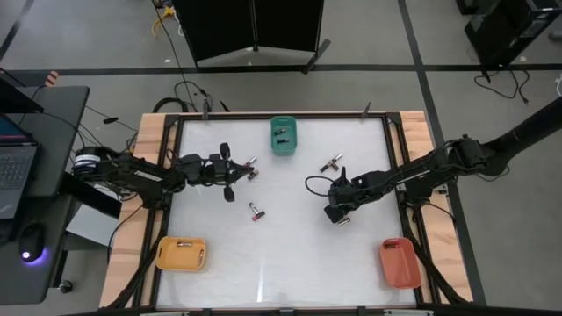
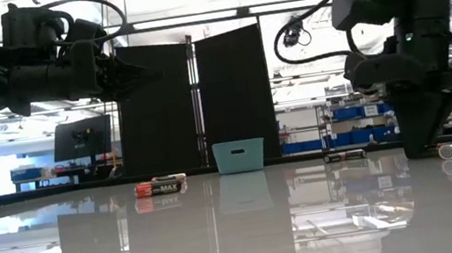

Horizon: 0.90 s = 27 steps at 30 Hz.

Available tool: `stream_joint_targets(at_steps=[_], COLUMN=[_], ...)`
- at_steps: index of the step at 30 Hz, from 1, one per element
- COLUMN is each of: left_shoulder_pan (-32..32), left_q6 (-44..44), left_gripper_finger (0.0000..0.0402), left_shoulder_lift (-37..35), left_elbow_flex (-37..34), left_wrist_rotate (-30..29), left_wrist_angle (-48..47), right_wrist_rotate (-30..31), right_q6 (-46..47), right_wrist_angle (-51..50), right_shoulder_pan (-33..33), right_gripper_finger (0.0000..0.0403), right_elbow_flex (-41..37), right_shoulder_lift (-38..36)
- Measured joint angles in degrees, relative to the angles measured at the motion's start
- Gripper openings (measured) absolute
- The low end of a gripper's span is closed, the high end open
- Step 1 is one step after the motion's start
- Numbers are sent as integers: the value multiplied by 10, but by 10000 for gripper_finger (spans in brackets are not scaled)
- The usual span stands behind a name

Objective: Sort batteries
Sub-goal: Put the red battery into the orange bin

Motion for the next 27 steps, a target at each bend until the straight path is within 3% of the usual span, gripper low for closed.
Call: stream_joint_targets(at_steps=[7,12,18,27], left_shoulder_pan=[0,0,0,1], left_q6=[1,13,33,44], left_gripper_finger=[12,11,12,12], left_shoulder_lift=[0,0,0,0], left_elbow_flex=[0,0,0,0], left_wrist_rotate=[0,0,0,0], left_wrist_angle=[3,15,20,25], right_wrist_rotate=[39,47,37,-35], right_q6=[-111,-158,-133,1], right_wrist_angle=[-123,-228,-282,-330], right_shoulder_pan=[-37,-21,75,253], right_gripper_finger=[58,58,58,58], right_elbow_flex=[109,215,286,291], right_shoulder_lift=[3,2,1,2])
